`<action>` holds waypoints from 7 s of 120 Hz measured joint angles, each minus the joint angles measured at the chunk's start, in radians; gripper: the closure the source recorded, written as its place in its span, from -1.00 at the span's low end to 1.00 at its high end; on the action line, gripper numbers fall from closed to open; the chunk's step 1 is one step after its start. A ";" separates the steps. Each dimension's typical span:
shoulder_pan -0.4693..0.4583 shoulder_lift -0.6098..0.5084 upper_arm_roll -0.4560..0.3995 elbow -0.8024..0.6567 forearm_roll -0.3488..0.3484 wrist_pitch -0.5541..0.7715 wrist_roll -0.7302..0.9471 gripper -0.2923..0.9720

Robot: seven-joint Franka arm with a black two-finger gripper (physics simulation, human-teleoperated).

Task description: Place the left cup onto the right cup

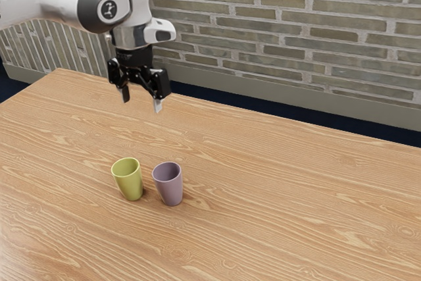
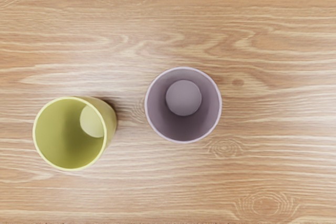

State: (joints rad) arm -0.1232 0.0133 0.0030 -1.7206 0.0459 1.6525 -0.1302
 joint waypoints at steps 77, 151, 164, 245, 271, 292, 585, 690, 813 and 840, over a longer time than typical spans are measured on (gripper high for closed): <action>0.013 -0.008 0.003 -0.179 -0.033 0.139 -0.004 -0.22; 0.026 -0.008 0.020 -0.258 -0.043 0.204 -0.011 -0.14; 0.033 -0.007 0.020 -0.267 -0.043 0.210 -0.012 -0.13; 0.091 0.017 0.041 -0.314 -0.042 0.251 -0.015 -0.11; 0.111 0.043 0.054 -0.316 -0.043 0.266 -0.016 -0.10; 0.104 0.059 0.065 -0.315 -0.045 0.273 -0.016 -0.10; 0.112 0.255 0.080 -0.216 -0.069 0.298 -0.005 0.11; 0.112 0.269 0.080 -0.205 -0.072 0.298 -0.010 0.63; 0.093 0.108 0.037 -0.207 -0.011 0.193 -0.062 0.70; 0.094 0.059 -0.015 -0.204 0.022 0.158 -0.087 0.70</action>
State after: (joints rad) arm -0.0290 0.0721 -0.0119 -1.9245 0.0676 1.8101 -0.2171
